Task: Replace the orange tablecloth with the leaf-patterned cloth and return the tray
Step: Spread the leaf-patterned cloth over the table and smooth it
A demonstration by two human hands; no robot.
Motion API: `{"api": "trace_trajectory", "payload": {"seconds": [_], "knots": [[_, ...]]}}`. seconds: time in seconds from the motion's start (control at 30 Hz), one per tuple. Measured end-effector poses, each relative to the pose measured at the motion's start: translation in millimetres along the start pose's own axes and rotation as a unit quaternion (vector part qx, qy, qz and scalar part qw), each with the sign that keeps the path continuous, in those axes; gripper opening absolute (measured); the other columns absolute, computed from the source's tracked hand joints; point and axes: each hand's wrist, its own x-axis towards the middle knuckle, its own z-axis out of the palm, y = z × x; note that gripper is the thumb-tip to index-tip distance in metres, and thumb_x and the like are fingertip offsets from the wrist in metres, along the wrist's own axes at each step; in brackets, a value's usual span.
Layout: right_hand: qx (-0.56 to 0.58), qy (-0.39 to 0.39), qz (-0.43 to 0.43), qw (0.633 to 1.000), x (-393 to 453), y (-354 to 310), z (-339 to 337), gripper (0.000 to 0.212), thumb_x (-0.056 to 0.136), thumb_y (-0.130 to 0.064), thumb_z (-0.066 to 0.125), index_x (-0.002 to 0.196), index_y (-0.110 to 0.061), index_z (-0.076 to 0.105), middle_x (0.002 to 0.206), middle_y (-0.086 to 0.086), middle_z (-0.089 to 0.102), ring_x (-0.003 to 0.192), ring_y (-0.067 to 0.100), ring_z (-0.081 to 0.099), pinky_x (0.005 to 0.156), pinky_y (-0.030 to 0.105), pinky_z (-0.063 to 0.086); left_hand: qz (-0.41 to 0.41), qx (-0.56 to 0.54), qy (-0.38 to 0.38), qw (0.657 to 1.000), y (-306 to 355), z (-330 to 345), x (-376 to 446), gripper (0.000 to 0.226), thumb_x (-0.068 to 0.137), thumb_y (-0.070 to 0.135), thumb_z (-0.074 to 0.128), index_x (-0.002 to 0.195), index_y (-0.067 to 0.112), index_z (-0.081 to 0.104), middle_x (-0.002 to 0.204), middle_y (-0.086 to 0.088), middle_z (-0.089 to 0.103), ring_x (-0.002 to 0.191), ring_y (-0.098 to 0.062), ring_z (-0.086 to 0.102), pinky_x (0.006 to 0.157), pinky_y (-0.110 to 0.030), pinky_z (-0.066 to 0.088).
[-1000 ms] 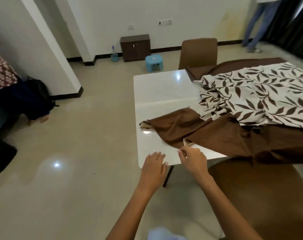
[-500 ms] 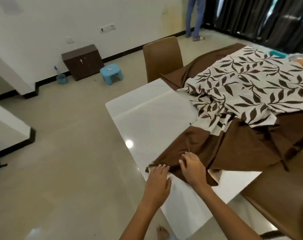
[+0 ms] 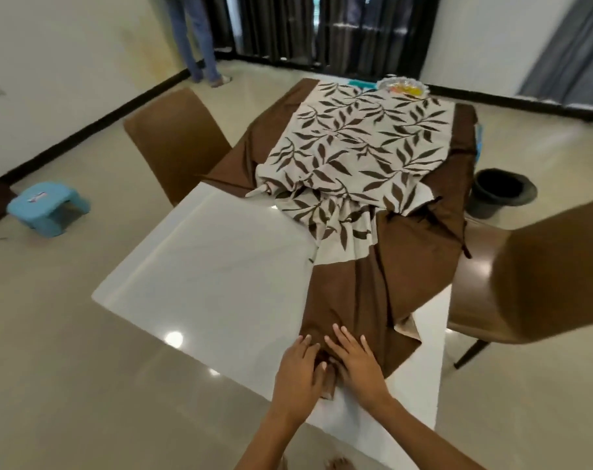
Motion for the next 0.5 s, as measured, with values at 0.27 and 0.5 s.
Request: {"api": "trace_trajectory", "payload": {"seconds": [0.27, 0.5], "knots": [[0.346, 0.277, 0.241, 0.863, -25.3, -37.5, -42.2, 0.016, 0.095, -0.005, 0.050, 0.103, -0.014, 0.061, 0.093, -0.007, 0.066, 0.088, 0.014, 0.063, 0.074, 0.004, 0.045, 0.065, -0.063, 0.011, 0.996, -39.8, -14.4, -0.1, 0.099, 0.075, 0.077, -0.012, 0.147, 0.021, 0.028, 0.154, 0.008, 0.020, 0.137, 0.002, 0.006, 0.110, -0.014, 0.001], [0.159, 0.176, 0.220, 0.946, -56.6, -23.2, -30.1, 0.046, 0.078, 0.018, 0.054, 0.104, -0.016, 0.069, 0.105, -0.002, 0.068, 0.098, 0.020, 0.065, 0.091, 0.018, 0.045, 0.115, -0.023, -0.022, 0.993, -42.1, -14.8, 24.1, 0.108, 0.072, 0.074, -0.021, 0.145, 0.017, 0.033, 0.156, 0.000, 0.018, 0.145, -0.015, 0.013, 0.112, -0.020, 0.002]]}}
